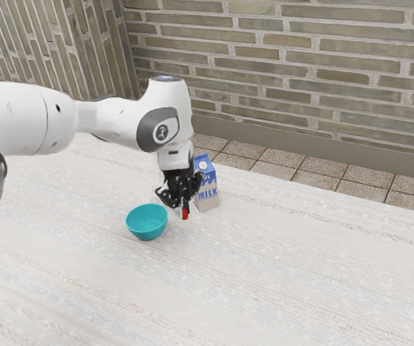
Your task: Take strawberry from the bowl
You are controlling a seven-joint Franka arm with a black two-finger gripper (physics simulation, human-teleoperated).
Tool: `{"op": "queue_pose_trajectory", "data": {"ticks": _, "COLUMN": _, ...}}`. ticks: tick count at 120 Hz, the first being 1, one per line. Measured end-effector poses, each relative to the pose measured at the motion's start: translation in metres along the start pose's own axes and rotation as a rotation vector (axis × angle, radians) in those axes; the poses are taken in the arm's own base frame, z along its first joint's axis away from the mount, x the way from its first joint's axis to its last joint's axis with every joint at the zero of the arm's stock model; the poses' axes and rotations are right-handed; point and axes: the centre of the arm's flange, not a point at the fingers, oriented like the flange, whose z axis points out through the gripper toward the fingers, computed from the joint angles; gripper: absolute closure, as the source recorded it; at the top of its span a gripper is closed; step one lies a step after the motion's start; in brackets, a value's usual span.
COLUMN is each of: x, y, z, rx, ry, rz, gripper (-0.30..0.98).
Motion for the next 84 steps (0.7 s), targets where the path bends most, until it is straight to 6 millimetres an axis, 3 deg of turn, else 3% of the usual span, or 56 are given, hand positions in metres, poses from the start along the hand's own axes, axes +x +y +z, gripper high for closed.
{"op": "queue_pose_trajectory", "data": {"ticks": 8, "x": 0.036, "y": -0.008, "z": 0.013, "rx": -0.021, "ry": 0.015, "rz": 0.035, "gripper": 0.71}}
{"op": "queue_pose_trajectory", "data": {"ticks": 15, "x": 0.049, "y": -0.014, "z": 0.026, "rx": -0.038, "ry": 0.026, "rz": 0.042, "gripper": 0.71}}
{"op": "queue_pose_trajectory", "data": {"ticks": 30, "x": 0.053, "y": -0.017, "z": 0.043, "rx": -0.069, "ry": 0.035, "rz": 0.024, "gripper": 0.58}}
{"op": "queue_pose_trajectory", "data": {"ticks": 55, "x": 0.054, "y": -0.015, "z": 0.038, "rx": -0.079, "ry": 0.035, "rz": -0.002, "gripper": 0.31}}
{"op": "queue_pose_trajectory", "data": {"ticks": 62, "x": 0.058, "y": -0.011, "z": 0.0, "rx": -0.026, "ry": 0.031, "rz": -0.006, "gripper": 0.24}}
{"op": "queue_pose_trajectory", "data": {"ticks": 69, "x": 0.056, "y": 0.002, "z": -0.064, "rx": 0.059, "ry": 0.022, "rz": -0.045, "gripper": 0.18}}
{"op": "queue_pose_trajectory", "data": {"ticks": 79, "x": 0.003, "y": 0.053, "z": -0.173, "rx": 0.162, "ry": 0.015, "rz": -0.26, "gripper": 0.12}}
{"op": "queue_pose_trajectory", "data": {"ticks": 84, "x": -0.023, "y": 0.085, "z": -0.216, "rx": 0.188, "ry": 0.028, "rz": -0.391, "gripper": 0.1}}
